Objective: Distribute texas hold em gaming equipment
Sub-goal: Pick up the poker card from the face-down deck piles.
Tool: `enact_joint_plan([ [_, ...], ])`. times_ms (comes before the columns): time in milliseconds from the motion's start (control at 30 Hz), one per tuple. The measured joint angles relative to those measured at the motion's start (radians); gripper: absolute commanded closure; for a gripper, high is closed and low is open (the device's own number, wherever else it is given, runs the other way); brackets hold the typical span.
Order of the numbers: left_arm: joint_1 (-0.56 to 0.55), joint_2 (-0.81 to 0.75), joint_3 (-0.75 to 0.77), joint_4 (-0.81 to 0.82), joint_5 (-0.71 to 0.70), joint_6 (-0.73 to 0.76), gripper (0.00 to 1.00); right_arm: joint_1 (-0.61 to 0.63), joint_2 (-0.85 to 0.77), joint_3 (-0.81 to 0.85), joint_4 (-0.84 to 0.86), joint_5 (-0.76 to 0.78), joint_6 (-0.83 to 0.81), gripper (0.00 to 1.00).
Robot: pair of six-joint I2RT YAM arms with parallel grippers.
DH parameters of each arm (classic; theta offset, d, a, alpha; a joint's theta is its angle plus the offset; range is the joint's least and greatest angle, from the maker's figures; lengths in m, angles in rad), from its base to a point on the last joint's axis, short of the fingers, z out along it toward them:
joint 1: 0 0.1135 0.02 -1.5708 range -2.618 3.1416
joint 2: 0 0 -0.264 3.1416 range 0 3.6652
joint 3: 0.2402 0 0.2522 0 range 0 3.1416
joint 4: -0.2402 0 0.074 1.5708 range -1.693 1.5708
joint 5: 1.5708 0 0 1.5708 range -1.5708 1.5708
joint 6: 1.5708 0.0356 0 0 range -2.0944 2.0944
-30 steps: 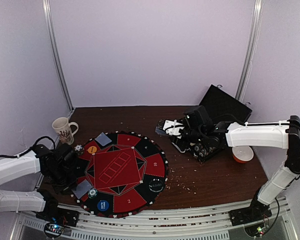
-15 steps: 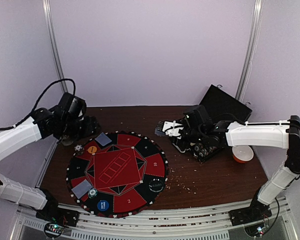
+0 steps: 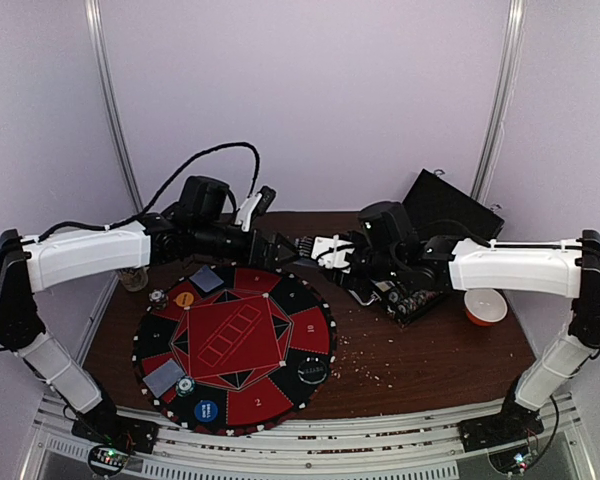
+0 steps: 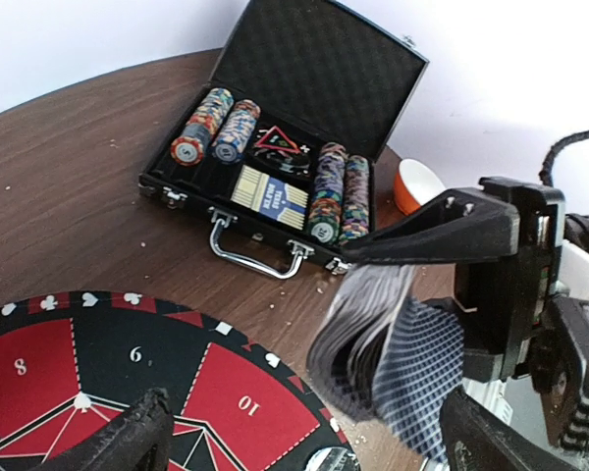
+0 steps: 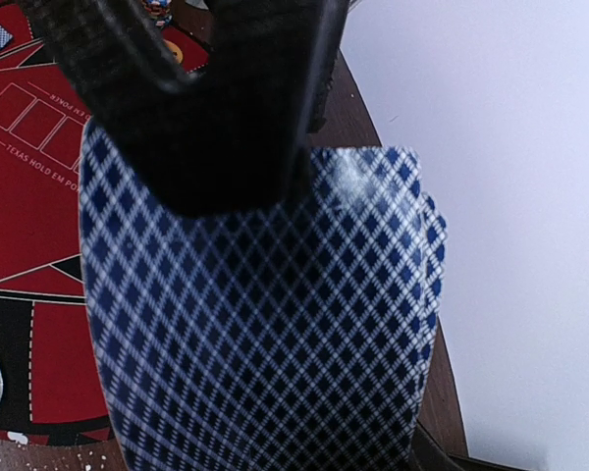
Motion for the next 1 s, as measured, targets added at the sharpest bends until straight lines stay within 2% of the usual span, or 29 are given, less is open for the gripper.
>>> enact_joint_plan([
  [133,0.000,0.010,0.002,0.019,0.019,0.010,0.12,0.008,0.014,0.004,0.005,-0.007,-0.001,0.55],
  [533,0.000,0.027,0.018,0.015,0.016,0.024,0.68,0.016,0.028,0.006,0.008,-0.008,-0.002,0.55],
  [800,0.000,0.027,0.019,0.003,0.018,0.034,0.98,0.016,0.033,0.006,0.013,-0.002,-0.002,0.55],
  [1000,0.000,0.019,0.019,-0.006,0.017,0.039,1.00,0.016,0.034,0.006,0.014,0.012,-0.002,0.55],
])
